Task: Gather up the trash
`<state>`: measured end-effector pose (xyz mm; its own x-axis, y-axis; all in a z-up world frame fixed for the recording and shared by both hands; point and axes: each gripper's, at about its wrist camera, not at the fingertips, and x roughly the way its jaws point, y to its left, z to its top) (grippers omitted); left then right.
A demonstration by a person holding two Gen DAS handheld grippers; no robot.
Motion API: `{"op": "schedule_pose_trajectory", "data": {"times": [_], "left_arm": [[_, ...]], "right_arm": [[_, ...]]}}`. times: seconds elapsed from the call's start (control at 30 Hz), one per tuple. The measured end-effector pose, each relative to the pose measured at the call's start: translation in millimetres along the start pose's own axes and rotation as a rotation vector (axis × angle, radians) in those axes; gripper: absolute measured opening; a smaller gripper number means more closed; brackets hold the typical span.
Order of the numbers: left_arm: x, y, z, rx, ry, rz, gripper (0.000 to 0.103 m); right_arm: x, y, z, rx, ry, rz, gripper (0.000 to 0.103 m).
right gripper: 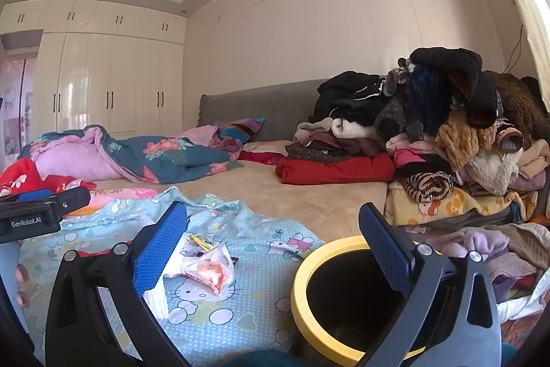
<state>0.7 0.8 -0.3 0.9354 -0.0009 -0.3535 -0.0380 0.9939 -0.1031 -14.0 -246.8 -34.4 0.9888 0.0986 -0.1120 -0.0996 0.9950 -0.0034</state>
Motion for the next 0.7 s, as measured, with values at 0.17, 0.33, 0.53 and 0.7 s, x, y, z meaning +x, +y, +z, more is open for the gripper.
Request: {"op": "schedule_pose_trajectory", "data": {"times": [0.17,0.33,0.53,0.7], "left_arm": [[2.1,0.9,0.9,0.003,-0.001,-0.004,0.092],[0.7,0.8,0.1,0.000,-0.010,-0.003,0.092],[-3.7,-5.4,5.1,0.005,-0.013,-0.010,0.092],[-4.3,-6.1,4.8,0.004,-0.015,-0.009,0.092]], "right_arm": [[-0.5,0.3,-0.3,0.004,-0.003,0.000,0.097],[-0.2,0.8,3.6,0.004,0.004,-0.001,0.097],[1.6,-3.1,2.7,0.005,0.008,-0.002,0.097],[0.6,-4.1,-0.3,0.012,0.011,-0.008,0.097]]}}
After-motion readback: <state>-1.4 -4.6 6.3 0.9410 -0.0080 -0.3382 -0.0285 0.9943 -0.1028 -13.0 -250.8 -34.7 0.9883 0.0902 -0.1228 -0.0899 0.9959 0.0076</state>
